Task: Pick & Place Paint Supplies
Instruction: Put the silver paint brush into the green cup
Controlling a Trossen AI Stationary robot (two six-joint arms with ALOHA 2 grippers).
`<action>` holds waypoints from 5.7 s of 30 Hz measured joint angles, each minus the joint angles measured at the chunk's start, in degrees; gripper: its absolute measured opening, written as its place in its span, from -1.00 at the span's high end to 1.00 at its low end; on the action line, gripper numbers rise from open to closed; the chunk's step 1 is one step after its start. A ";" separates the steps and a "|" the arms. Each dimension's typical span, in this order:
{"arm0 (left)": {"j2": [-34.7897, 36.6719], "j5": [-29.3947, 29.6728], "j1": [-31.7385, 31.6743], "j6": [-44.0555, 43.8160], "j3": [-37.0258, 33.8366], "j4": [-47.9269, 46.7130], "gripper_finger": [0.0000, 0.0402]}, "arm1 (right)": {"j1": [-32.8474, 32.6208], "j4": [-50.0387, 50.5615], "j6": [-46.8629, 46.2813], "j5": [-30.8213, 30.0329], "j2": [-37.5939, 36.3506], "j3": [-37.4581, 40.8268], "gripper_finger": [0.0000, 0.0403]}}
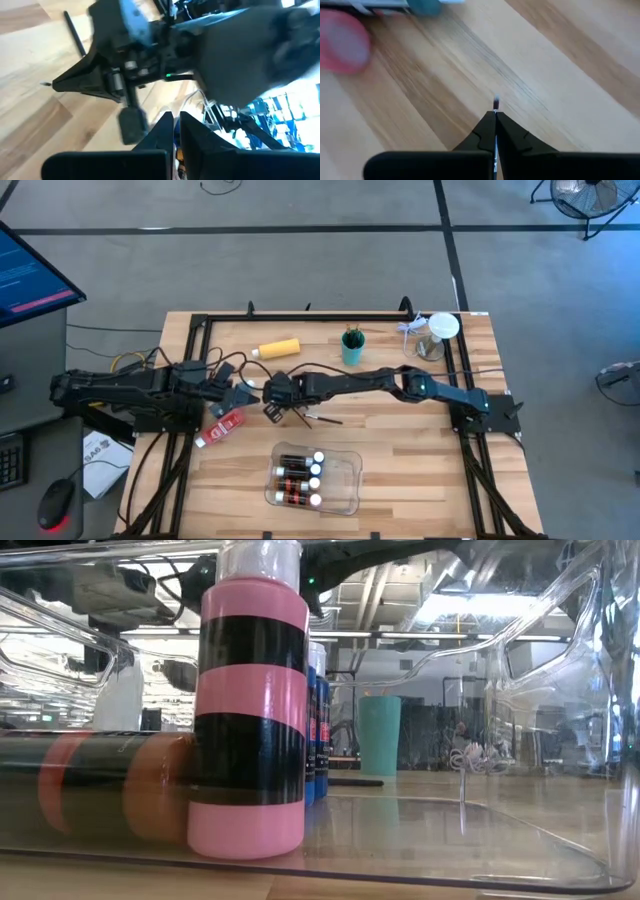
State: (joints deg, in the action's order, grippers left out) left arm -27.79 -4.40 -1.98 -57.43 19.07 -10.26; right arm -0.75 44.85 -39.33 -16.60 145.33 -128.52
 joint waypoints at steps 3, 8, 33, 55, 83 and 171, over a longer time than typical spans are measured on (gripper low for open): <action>-0.01 1.21 0.00 0.20 -0.01 -0.29 0.99 | 0.03 0.03 1.04 -1.29 -0.44 -1.37 1.00; 0.00 1.61 0.00 0.20 0.00 -0.30 0.99 | 0.11 1.02 4.56 -3.61 -3.66 -2.69 1.00; 0.00 3.24 -0.02 0.63 0.05 0.02 0.99 | 4.52 1.54 17.45 -25.27 -23.49 2.90 1.00; -0.11 5.09 -4.83 1.94 -0.02 0.00 1.00 | 11.23 -42.99 21.14 -28.89 -57.39 62.19 1.00; -7.48 6.06 -8.28 2.11 -0.06 0.40 1.00 | 16.23 -87.96 39.97 -23.68 -62.39 85.00 1.00; -6.86 3.75 -5.78 1.38 -0.02 26.33 0.99 | 2.68 -12.73 27.39 25.11 -39.81 45.39 0.38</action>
State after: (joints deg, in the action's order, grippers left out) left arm -34.65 -0.65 -7.76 -56.05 19.05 16.07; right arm 1.93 32.13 -11.94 8.51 105.52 -83.13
